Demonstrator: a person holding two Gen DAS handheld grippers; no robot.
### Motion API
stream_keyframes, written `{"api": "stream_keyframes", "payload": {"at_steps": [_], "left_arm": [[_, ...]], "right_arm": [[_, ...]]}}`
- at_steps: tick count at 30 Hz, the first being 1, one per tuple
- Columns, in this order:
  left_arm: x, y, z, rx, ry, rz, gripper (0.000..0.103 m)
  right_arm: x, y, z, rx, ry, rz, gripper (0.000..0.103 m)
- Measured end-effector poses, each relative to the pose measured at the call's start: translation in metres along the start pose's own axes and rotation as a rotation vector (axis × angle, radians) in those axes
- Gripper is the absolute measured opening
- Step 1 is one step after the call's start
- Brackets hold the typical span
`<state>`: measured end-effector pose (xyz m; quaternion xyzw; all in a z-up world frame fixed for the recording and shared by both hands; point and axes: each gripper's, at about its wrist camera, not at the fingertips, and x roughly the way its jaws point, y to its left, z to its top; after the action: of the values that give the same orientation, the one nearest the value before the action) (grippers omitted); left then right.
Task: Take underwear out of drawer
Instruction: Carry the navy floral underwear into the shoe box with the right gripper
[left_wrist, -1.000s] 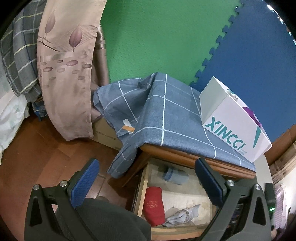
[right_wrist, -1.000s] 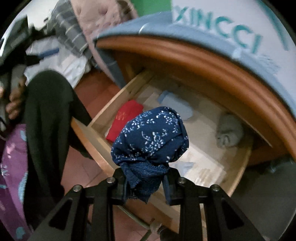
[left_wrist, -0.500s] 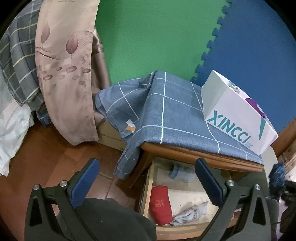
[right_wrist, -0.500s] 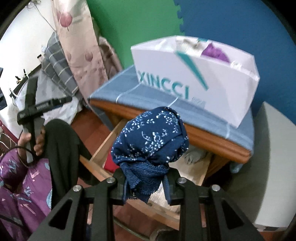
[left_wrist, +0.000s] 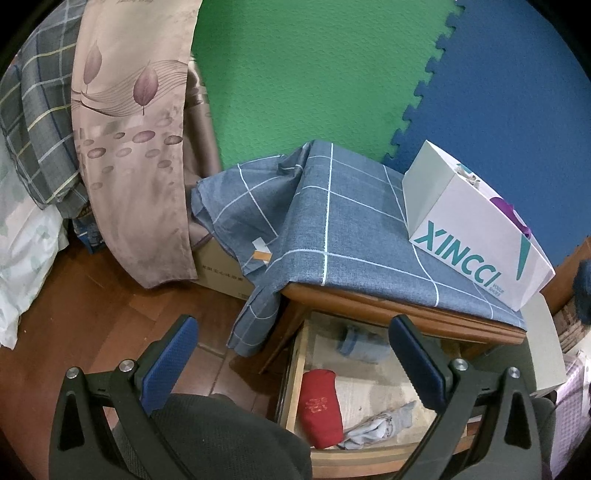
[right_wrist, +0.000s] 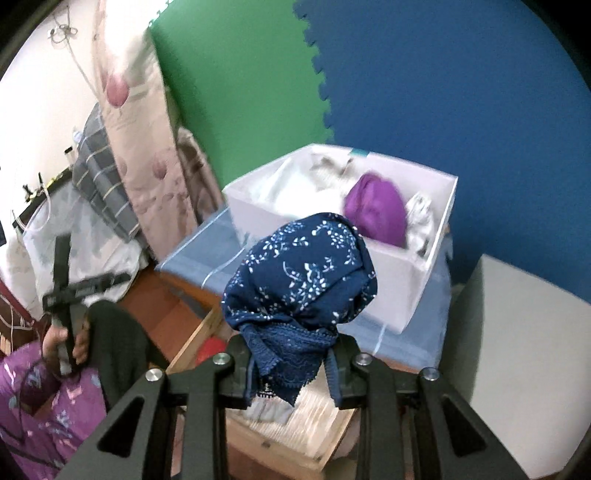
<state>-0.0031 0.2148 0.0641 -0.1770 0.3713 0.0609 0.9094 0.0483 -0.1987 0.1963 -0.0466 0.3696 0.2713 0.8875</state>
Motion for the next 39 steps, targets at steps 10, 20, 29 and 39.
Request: {"api": "stream_keyframes", "payload": {"at_steps": [10, 20, 29, 39], "left_arm": [[0.0, -0.001, 0.0, 0.0, 0.0, 0.002, 0.102], [0.001, -0.005, 0.002, 0.036, 0.001, 0.012, 0.102], [0.002, -0.01, 0.0, 0.066, 0.004, 0.022, 0.102], [0.003, -0.014, 0.0, 0.085, 0.004, 0.029, 0.102]], "right_arm": [[0.039, -0.066, 0.071, 0.083, -0.007, -0.041, 0.029], [0.107, -0.107, 0.102, 0.141, 0.066, -0.058, 0.029], [0.139, -0.116, 0.105, 0.112, 0.133, -0.098, 0.032], [0.122, -0.111, 0.108, 0.122, 0.087, -0.111, 0.058]]}}
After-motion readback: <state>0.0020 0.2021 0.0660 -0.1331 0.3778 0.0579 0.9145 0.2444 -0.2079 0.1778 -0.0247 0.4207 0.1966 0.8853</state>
